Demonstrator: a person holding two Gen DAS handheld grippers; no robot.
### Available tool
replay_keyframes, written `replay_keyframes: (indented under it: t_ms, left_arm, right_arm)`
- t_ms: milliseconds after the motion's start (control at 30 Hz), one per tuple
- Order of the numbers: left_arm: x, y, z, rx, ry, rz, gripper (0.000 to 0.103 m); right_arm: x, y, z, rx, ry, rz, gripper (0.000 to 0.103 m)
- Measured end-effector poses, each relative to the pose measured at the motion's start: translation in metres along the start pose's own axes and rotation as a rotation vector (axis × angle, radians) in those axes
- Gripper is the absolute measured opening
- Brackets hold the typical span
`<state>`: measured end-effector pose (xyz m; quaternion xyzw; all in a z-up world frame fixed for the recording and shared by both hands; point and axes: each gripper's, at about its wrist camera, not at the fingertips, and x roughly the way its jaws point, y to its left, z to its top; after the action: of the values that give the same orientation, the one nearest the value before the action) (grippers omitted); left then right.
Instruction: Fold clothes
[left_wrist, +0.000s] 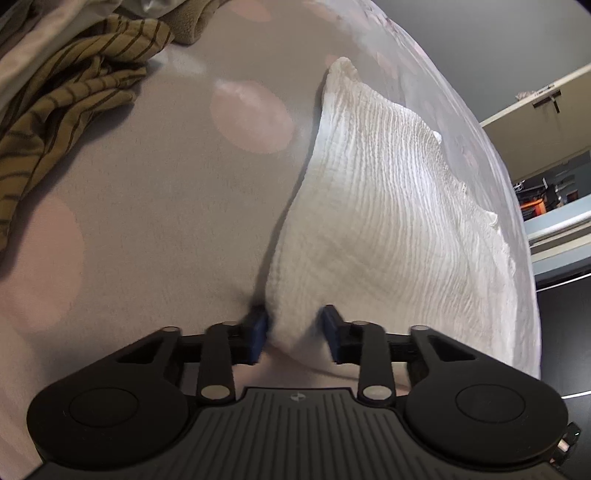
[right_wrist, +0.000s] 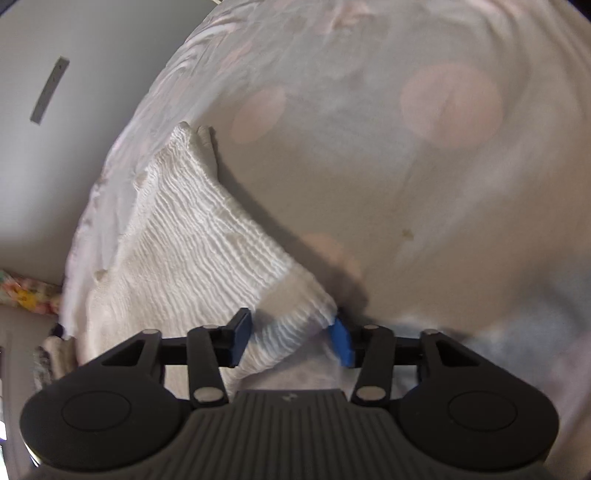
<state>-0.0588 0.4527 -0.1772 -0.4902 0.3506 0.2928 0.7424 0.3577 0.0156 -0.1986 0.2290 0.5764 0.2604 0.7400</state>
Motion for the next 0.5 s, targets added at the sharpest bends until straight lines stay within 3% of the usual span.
replay_keyframes:
  t_ms: [67, 133, 333, 500]
  left_arm:
    - [-0.003, -0.004, 0.0, 0.029, -0.024, 0.005, 0.016]
    - [-0.007, -0.008, -0.001, 0.061, -0.054, 0.008, 0.009]
    - [-0.049, -0.029, -0.004, 0.166, -0.185, -0.01, 0.006]
    - [-0.089, -0.043, -0.005, 0.189, -0.198, -0.02, 0.006]
  right_arm:
    - [-0.001, -0.003, 0.0, 0.028, -0.016, 0.021, 0.016]
    - [-0.002, -0.006, 0.001, 0.055, -0.033, 0.041, 0.014]
    - [-0.036, 0.019, -0.004, -0.067, -0.146, 0.088, 0.011]
    - [-0.076, 0.032, -0.013, -0.1, -0.175, 0.097, 0.01]
